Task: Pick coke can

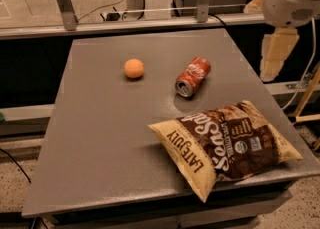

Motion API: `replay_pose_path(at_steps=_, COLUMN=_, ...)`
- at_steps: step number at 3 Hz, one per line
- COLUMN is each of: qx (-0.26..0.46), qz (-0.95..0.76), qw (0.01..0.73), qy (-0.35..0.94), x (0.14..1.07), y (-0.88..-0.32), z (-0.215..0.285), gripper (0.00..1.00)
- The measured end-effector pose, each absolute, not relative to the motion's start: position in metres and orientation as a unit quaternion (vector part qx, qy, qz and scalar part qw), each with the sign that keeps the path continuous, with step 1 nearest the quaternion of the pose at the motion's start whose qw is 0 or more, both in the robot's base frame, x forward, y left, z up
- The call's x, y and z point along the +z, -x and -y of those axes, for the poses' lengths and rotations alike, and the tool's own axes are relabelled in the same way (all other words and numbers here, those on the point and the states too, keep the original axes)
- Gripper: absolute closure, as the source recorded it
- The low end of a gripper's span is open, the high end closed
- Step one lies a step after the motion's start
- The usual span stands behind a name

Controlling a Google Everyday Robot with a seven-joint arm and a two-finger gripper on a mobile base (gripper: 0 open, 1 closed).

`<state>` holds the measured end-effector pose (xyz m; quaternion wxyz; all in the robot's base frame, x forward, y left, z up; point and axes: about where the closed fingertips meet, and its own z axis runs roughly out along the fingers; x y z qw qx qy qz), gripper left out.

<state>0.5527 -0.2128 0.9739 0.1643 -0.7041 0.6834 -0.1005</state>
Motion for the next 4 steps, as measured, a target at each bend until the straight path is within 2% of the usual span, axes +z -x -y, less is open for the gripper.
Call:
replay_pose_path(at_steps=2, qx=-0.153, qz=-0.529, qw=0.148, qy=0.822, x=0.948, y=-0.644, z=0.155, gripper=0.00)
replay_pose_path(at_steps=3, qx=-0.146, qz=-0.529, qw=0.145, qy=0.823, x=0.949, y=-0.641, z=0.157, gripper=0.00)
replay_pose_path(at_steps=4, qx=-0.098, qz=-0.488, qw=0.115, qy=0.860, x=0.923, y=-0.634, z=0.143, gripper=0.00)
